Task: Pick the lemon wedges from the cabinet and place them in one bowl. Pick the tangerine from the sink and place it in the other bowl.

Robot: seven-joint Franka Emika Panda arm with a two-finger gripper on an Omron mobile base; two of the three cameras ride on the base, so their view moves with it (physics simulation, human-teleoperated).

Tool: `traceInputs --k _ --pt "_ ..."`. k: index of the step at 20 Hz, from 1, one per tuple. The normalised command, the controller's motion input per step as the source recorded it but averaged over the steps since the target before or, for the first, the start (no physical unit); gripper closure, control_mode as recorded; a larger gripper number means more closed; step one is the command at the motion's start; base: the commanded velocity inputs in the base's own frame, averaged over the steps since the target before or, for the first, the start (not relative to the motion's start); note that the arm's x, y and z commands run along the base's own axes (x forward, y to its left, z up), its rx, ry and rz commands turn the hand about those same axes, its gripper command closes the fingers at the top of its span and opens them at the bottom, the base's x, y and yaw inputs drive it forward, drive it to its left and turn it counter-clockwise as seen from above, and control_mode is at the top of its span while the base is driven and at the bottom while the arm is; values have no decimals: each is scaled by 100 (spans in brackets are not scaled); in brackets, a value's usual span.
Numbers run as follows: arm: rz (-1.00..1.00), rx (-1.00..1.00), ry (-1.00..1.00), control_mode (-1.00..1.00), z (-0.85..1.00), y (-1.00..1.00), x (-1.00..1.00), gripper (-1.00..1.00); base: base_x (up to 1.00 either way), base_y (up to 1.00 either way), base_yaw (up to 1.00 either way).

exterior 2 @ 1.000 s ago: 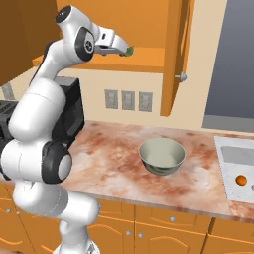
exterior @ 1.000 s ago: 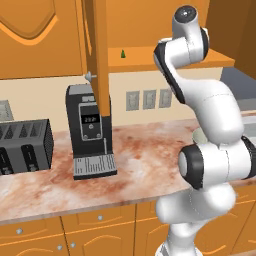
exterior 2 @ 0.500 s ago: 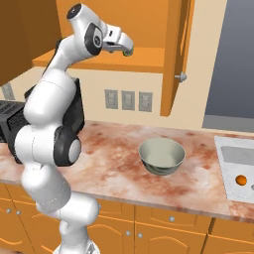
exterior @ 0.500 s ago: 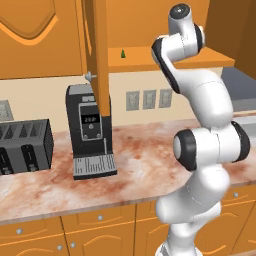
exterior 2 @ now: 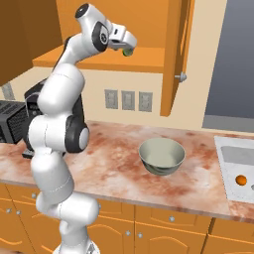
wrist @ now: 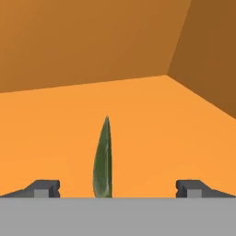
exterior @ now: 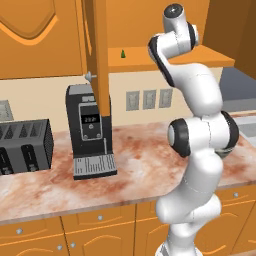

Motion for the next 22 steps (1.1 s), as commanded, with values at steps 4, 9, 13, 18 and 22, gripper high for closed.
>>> traceInputs --k 4,9,13,18,22 --pt "-1 0 4 -100 0 0 49 -100 0 0 0" --pt "-3 0 5 -100 -2 -2 47 -100 0 0 0" --pt "-5 0 5 -100 -7 -16 18 -100 0 0 0" --pt "-7 0 5 -100 -17 -19 0 -100 0 0 0" --pt "-3 4 2 -100 -20 1 0 -100 0 0 0"
